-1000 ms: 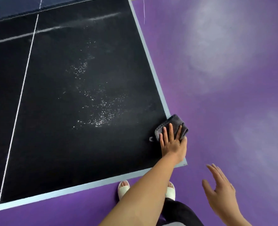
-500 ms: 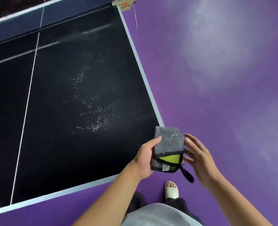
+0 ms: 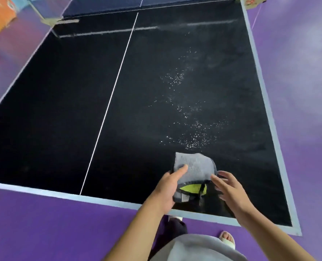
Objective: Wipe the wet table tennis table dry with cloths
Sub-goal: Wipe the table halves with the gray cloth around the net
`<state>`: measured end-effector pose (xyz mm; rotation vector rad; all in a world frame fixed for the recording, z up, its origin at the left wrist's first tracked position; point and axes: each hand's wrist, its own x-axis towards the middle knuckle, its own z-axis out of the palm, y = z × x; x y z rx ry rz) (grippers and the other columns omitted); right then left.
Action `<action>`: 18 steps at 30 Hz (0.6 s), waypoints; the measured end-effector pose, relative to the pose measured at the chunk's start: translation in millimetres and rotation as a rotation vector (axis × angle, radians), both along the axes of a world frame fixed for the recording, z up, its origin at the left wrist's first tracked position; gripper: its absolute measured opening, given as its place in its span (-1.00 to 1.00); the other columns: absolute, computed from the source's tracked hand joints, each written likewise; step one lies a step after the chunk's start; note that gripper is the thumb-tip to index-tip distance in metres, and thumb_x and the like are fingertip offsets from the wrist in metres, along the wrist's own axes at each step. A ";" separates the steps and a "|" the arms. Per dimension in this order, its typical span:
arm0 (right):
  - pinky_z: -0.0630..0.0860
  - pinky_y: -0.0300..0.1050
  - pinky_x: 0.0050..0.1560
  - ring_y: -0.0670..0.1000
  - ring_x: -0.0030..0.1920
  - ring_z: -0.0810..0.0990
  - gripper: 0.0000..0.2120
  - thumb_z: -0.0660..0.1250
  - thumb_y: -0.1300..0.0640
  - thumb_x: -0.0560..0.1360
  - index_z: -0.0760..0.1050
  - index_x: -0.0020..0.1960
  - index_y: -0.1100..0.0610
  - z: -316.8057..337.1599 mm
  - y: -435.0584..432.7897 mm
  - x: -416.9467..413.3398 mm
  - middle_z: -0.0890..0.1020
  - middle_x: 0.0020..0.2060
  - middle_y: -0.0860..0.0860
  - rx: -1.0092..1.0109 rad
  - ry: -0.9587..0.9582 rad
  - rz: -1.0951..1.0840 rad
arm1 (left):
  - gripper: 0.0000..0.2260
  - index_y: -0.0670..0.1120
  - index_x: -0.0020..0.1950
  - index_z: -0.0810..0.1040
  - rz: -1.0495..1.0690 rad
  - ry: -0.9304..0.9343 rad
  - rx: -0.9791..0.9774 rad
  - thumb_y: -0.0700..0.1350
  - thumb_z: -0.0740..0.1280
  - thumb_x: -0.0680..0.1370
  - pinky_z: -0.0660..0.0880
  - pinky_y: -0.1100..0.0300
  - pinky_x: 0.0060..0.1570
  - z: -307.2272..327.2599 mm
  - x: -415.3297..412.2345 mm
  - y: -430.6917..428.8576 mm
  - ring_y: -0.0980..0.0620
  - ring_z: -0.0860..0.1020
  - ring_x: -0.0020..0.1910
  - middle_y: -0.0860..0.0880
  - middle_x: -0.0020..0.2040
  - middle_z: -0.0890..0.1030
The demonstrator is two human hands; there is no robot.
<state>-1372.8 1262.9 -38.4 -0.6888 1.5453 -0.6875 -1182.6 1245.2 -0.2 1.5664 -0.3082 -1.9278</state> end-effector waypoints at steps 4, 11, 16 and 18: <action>0.52 0.11 0.25 -0.01 0.11 0.61 -0.77 0.38 -0.06 0.55 0.48 0.19 -0.15 -21.6 -17.7 47.3 0.63 0.10 -0.04 -0.011 0.149 0.105 | -0.64 -0.03 0.29 0.58 0.366 -0.216 -0.071 0.12 0.40 0.56 0.61 -0.07 0.13 -16.3 107.8 -21.2 -0.11 0.68 0.08 -0.08 0.11 0.71; 0.40 -0.03 0.19 0.05 0.21 0.51 -0.66 0.39 0.08 0.55 0.49 0.31 0.04 -41.6 -37.5 94.4 0.55 0.24 0.06 -0.122 0.498 0.283 | -0.77 -0.13 0.04 0.66 0.274 -1.316 -0.315 -0.04 0.28 0.64 0.35 0.10 0.17 -69.5 259.0 -58.6 -0.15 0.47 0.20 -0.11 0.17 0.59; 0.13 0.17 0.47 0.12 0.58 0.05 -0.36 0.37 -0.11 0.51 0.29 0.51 0.10 -76.5 -33.3 85.6 0.27 0.53 0.12 -0.117 1.034 0.491 | -0.82 0.02 0.12 0.58 -0.268 -1.459 -0.184 0.02 0.28 0.59 0.48 0.07 -0.06 -122.7 308.6 -84.3 -0.09 0.58 0.02 -0.06 0.03 0.60; 0.06 0.18 0.49 0.10 0.60 -0.03 -0.30 0.33 -0.16 0.52 0.21 0.55 0.08 -85.5 -30.7 72.9 0.15 0.58 0.12 -0.088 1.103 0.492 | -0.78 0.03 0.18 0.59 -0.374 -1.551 -0.296 0.03 0.28 0.58 0.50 0.01 0.08 -130.4 317.3 -91.2 -0.09 0.53 0.09 -0.05 0.07 0.61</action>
